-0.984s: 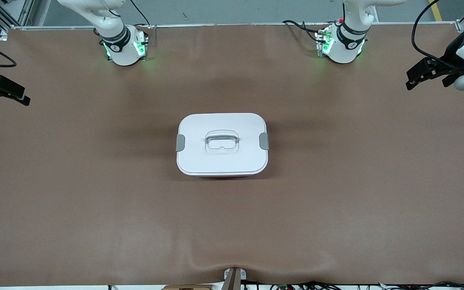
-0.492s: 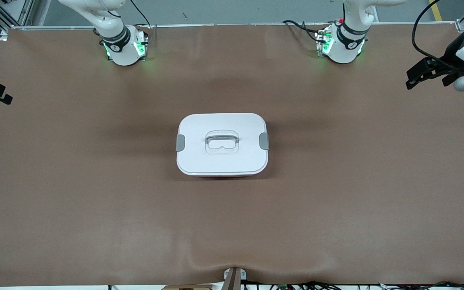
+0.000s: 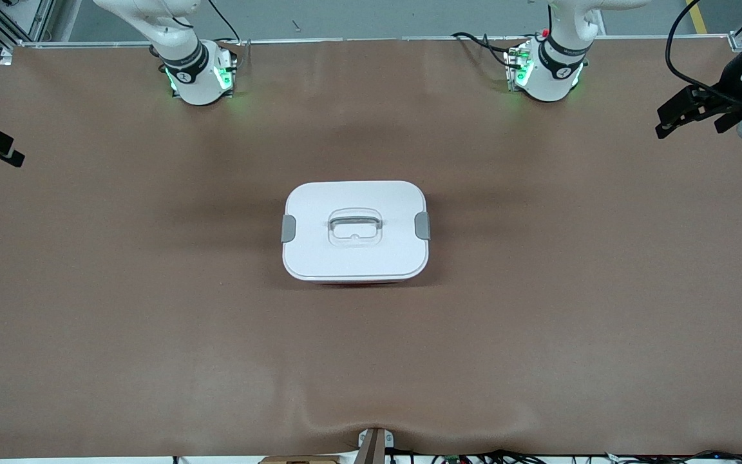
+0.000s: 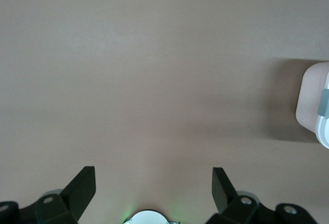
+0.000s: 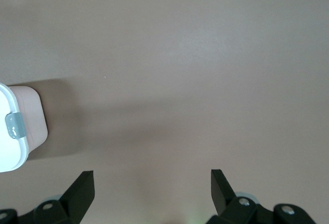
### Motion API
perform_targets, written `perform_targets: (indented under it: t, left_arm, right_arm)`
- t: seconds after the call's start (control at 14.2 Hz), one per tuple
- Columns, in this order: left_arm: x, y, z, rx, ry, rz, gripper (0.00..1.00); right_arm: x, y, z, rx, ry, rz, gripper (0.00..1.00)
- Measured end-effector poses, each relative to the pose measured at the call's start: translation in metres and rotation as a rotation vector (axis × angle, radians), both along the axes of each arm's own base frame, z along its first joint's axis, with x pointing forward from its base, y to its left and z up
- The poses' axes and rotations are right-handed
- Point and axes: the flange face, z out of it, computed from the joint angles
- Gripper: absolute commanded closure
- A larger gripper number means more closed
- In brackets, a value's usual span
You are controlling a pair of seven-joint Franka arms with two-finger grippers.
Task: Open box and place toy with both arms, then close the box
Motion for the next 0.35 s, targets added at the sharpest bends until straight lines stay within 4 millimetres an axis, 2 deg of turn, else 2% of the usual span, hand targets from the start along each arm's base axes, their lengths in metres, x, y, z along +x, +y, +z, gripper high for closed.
perform_targets:
  t: [0.35]
  left_arm:
    - [0.0000, 0.0001, 0.0010, 0.000, -0.002, 0.000, 0.00]
  right_arm:
    - [-0.0004, -0.0001, -0.0003, -0.001, 0.004, 0.000, 0.00]
